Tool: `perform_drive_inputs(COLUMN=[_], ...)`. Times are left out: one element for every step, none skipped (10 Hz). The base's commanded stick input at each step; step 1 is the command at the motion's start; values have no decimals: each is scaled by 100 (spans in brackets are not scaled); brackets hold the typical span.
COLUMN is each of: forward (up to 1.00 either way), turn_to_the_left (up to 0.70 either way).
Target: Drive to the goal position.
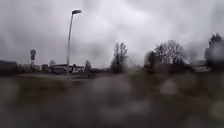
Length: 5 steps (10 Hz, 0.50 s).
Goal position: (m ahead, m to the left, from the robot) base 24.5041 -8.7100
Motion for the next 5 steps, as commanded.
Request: perform_drive_inputs(forward=[100, 100, 100, 100, 100], turn_to_the_left=[0, 4, 24, 40, 40])
